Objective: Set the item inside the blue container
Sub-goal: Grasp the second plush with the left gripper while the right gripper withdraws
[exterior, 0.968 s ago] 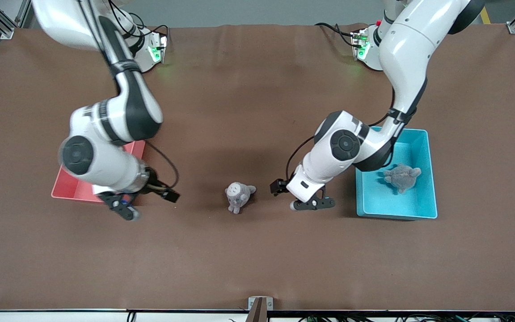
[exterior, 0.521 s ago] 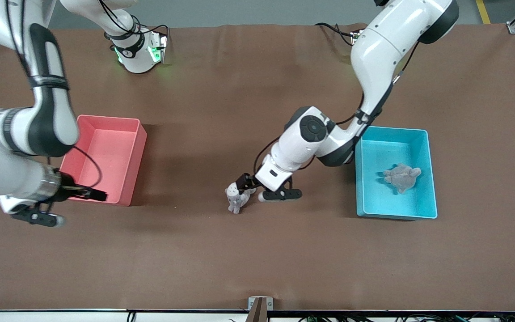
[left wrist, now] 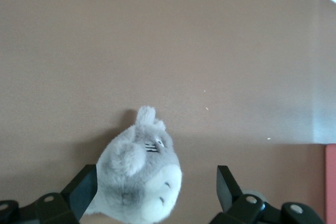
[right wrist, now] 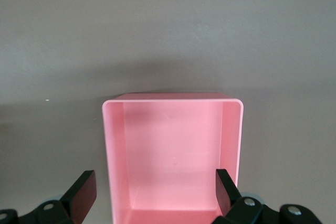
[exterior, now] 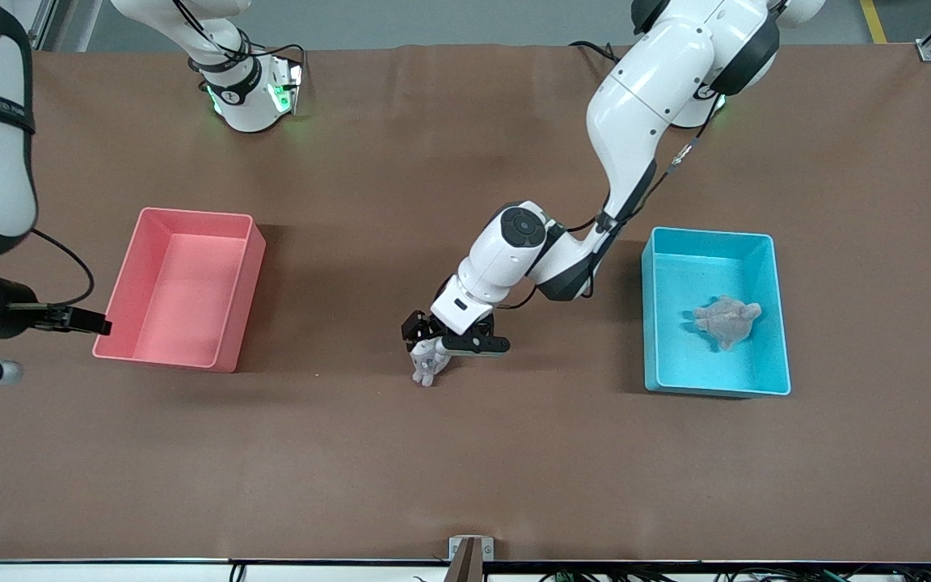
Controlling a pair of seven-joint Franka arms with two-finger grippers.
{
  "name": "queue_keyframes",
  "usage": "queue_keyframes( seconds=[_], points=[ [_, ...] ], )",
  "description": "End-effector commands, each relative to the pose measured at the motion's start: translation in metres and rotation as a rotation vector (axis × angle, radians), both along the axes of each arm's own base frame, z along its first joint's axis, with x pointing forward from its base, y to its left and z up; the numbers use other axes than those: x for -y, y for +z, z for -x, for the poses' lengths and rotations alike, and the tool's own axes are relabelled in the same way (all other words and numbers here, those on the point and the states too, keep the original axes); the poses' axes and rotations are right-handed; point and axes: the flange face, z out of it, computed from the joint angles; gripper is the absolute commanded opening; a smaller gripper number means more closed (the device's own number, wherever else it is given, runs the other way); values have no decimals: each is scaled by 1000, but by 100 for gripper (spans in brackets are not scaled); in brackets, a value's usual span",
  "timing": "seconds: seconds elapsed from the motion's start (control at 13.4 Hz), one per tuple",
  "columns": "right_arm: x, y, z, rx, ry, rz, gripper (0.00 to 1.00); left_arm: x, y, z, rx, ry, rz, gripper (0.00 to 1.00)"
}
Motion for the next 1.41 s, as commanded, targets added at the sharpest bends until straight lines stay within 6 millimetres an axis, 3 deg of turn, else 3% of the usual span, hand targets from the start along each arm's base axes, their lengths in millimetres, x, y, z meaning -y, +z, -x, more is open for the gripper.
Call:
queue_keyframes(
  seconds=[0.0, 0.3, 0.67, 0.82, 0.97, 1.04, 1.27, 1.34],
  points=[
    [-1, 21, 0, 7, -29, 42, 100, 1, -8, -7, 33, 7, 19, 100],
    [-2, 21, -1, 8, -24, 47, 100, 5, -30, 1, 55, -2, 26, 97],
    [-15, 21, 7, -45, -22, 7, 100, 12, -42, 12, 65, -27, -10, 62],
    [-13, 25, 11, -54, -25, 3, 100, 11, -43, 12, 66, -28, -13, 41],
    [-14, 37, 16, -39, -10, 2, 100, 12, -38, 11, 69, -24, -8, 27],
    [-10, 42, 19, -33, -11, 4, 100, 12, -33, 10, 75, -23, -5, 25],
    [-7, 54, 25, -27, -3, -4, 100, 9, -3, 7, 80, -24, -10, 25],
    [-10, 57, 26, -23, 3, -3, 100, 7, 18, 7, 61, -28, -32, 25]
  ],
)
